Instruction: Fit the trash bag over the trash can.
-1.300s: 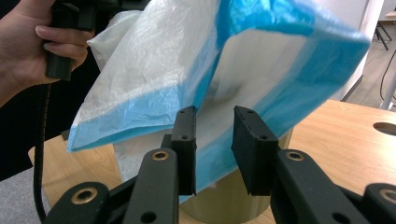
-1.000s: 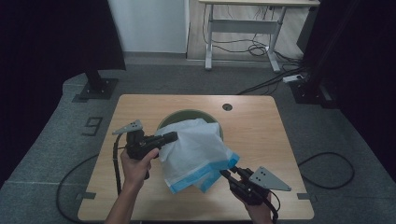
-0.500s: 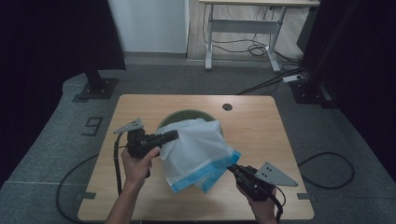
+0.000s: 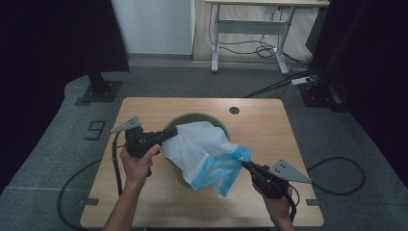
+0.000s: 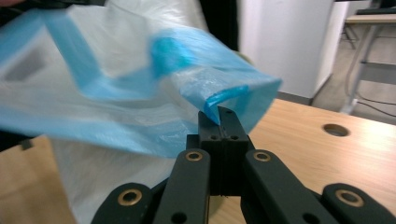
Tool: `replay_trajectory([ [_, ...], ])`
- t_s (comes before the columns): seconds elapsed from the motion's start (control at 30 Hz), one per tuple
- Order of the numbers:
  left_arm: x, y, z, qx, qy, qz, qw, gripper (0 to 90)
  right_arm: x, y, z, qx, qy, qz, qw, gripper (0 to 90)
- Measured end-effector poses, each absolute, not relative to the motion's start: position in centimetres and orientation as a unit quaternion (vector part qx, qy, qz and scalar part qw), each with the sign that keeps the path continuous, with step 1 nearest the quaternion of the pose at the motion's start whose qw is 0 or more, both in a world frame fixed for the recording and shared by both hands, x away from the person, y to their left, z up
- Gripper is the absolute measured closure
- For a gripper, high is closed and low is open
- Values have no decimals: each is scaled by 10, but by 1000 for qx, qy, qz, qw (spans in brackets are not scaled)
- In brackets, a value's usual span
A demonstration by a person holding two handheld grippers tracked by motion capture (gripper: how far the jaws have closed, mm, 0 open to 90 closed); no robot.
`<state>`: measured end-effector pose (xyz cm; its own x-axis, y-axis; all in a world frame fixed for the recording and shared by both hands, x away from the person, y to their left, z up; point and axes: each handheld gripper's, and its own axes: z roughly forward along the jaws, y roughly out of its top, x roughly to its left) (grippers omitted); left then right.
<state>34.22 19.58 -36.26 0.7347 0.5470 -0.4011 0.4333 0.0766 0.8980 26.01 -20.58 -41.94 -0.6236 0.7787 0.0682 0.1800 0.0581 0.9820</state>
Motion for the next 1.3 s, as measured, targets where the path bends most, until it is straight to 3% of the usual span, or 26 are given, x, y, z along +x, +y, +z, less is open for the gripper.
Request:
replay_trajectory([
  [0.3,343,213,-364,666,371,57,644,900,284,-224,-400,366,677,568,293,891],
  [0.6,332,228,-378,670,369,57,642,900,278,-223,-394,354,668,578,305,891],
  [1.3,303,262,-429,669,376,51,639,900,235,-207,-440,323,688,607,232,890],
])
